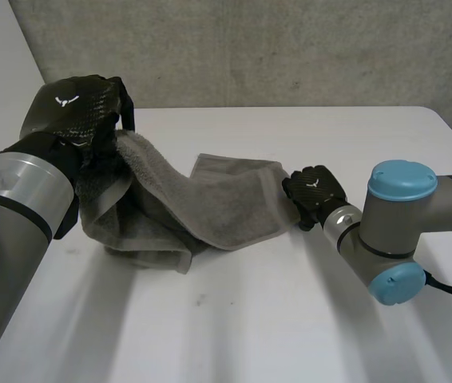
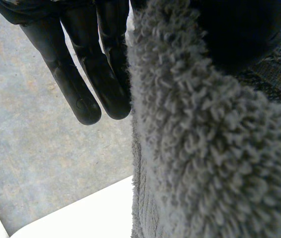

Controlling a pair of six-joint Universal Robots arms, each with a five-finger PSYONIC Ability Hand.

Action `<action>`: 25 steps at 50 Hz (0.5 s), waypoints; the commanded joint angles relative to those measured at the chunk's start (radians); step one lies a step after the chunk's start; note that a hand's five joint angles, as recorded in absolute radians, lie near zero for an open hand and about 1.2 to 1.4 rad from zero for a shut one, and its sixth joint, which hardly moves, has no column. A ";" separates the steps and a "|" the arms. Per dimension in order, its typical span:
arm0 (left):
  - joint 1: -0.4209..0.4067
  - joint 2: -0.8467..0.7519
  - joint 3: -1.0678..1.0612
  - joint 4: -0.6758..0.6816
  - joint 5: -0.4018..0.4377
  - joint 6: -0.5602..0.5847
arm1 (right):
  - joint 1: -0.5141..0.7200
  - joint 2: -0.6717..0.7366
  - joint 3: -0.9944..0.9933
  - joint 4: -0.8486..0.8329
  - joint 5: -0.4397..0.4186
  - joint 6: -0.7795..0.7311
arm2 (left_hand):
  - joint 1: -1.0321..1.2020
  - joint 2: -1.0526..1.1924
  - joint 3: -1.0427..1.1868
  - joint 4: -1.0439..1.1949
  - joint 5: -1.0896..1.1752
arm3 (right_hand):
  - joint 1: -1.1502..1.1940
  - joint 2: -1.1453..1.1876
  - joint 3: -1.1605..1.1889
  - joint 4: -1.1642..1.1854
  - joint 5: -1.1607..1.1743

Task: Fold the towel.

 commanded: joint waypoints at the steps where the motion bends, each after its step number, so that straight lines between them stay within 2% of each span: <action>1: 0.003 0.000 0.002 0.000 0.002 0.000 | 0.001 0.025 -0.011 -0.070 0.009 0.002 | 0.210 0.178 0.180 0.178 0.187 | 0.233 0.143 0.138 0.140 0.167; 16: 0.004 0.000 -0.001 0.002 0.000 0.000 | 0.007 0.085 -0.056 -0.084 0.012 0.005 | 0.210 0.178 0.180 0.178 0.187 | 0.259 0.169 0.165 0.166 0.193; 17: 0.004 -0.002 -0.001 0.002 0.000 0.000 | 0.007 0.085 -0.057 -0.085 0.011 0.005 | 0.210 0.178 0.180 0.178 0.187 | 0.367 0.277 0.272 0.274 0.301; 18: 0.004 -0.002 -0.001 0.002 0.000 0.000 | 0.007 0.085 -0.057 -0.085 0.011 0.005 | 0.210 0.178 0.180 0.178 0.187 | 0.368 0.278 0.273 0.275 0.302; 19: 0.006 -0.003 -0.002 0.002 0.000 0.000 | 0.007 0.085 -0.062 -0.084 0.009 0.008 | 0.210 0.178 0.180 0.178 0.187 | 0.551 0.461 0.457 0.458 0.485; 20: 0.007 -0.003 -0.002 0.002 0.000 0.000 | 0.007 0.085 -0.072 -0.081 0.009 0.012 | 0.210 0.178 0.180 0.178 0.187 | 0.828 0.738 0.733 0.735 0.762; 25: 0.015 -0.009 -0.004 0.002 0.000 0.000 | 0.004 0.039 -0.094 -0.064 0.012 0.038 | 0.210 0.178 0.180 0.178 0.187 | 0.830 0.741 0.736 0.738 0.765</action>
